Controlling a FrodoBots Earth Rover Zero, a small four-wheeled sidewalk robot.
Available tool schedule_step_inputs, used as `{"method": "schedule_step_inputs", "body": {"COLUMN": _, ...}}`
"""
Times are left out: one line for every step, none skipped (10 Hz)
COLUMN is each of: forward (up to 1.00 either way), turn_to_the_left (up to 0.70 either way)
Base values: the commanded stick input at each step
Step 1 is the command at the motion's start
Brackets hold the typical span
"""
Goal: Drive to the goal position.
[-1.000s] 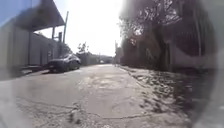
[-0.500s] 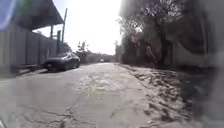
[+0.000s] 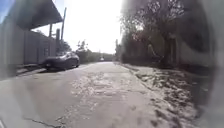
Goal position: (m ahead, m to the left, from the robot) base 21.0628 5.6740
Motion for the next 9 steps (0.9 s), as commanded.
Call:
{"method": "schedule_step_inputs", "body": {"forward": 0.50, "turn_to_the_left": 0.00}}
{"method": "schedule_step_inputs", "body": {"forward": 0.50, "turn_to_the_left": 0.00}}
{"method": "schedule_step_inputs", "body": {"forward": 0.50, "turn_to_the_left": 0.00}}
{"method": "schedule_step_inputs", "body": {"forward": 0.50, "turn_to_the_left": 0.00}}
{"method": "schedule_step_inputs", "body": {"forward": 0.50, "turn_to_the_left": 0.00}}
{"method": "schedule_step_inputs", "body": {"forward": 0.50, "turn_to_the_left": 0.00}}
{"method": "schedule_step_inputs", "body": {"forward": 0.50, "turn_to_the_left": 0.00}}
{"method": "schedule_step_inputs", "body": {"forward": 0.50, "turn_to_the_left": 0.00}}
{"method": "schedule_step_inputs", "body": {"forward": 0.50, "turn_to_the_left": 0.00}}
